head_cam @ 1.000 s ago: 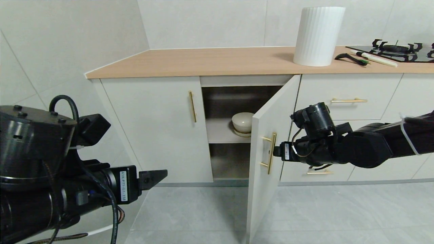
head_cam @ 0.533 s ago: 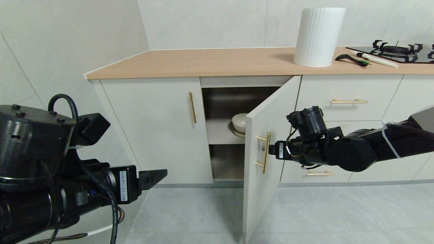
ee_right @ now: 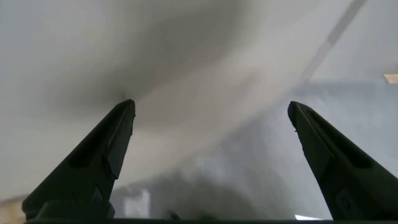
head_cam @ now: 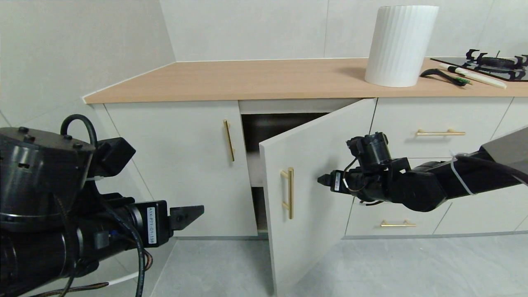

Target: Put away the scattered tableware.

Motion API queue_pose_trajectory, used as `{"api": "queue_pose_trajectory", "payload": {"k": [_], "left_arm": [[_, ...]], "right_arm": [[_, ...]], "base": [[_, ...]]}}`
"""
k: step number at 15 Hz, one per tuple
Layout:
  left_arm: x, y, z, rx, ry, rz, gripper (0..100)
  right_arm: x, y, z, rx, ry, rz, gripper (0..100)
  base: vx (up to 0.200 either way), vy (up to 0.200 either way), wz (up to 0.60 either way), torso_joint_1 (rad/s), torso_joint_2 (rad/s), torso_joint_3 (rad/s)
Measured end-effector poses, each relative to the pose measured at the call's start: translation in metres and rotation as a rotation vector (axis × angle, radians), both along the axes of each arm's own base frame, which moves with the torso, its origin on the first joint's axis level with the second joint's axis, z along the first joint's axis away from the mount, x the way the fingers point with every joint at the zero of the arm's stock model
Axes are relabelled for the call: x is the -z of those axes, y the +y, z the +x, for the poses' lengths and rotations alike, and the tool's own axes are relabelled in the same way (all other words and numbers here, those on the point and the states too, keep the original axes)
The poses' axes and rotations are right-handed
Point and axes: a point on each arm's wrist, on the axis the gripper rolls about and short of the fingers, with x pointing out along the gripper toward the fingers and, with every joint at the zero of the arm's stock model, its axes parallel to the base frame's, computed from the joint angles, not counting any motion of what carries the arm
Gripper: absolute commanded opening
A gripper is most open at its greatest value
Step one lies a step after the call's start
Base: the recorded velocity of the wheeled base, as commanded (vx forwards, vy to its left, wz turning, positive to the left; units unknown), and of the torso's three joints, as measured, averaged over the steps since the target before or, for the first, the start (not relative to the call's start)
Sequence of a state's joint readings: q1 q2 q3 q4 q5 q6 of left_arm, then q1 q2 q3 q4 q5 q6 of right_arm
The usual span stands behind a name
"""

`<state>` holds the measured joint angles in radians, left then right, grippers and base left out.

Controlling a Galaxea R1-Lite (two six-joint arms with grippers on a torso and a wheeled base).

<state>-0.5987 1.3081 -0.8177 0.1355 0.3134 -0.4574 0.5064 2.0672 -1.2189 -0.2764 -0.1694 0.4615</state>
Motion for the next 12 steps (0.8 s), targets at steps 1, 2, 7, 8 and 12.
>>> {"api": "queue_pose_trajectory", "payload": {"k": [1,2,7,8,12], "left_arm": [[0.0,0.0,0.0,-0.001,-0.001,0.001,100],[0.0,0.0,0.0,-0.001,0.0,0.001,100],[0.0,0.0,0.0,0.0,0.0,0.001,100],[0.0,0.0,0.0,-0.001,0.0,0.002,100],[0.0,0.0,0.0,-0.001,0.0,0.001,100]], "right_arm": [[0.001,0.001,0.002,0.003,-0.012,0.011,100],[0.003,0.002,0.004,0.009,-0.015,0.023,100],[0.004,0.015,0.017,0.067,-0.027,0.157,100],[0.004,0.017,0.021,0.081,-0.027,0.186,100],[0.003,0.025,0.036,0.132,-0.032,0.286,100]], "base": [[0.0,0.0,0.0,0.0,0.0,0.0],[0.0,0.0,0.0,0.0,0.0,0.0],[0.0,0.0,0.0,0.0,0.0,0.0],[0.0,0.0,0.0,0.0,0.0,0.0],[0.0,0.0,0.0,0.0,0.0,0.0]]}}
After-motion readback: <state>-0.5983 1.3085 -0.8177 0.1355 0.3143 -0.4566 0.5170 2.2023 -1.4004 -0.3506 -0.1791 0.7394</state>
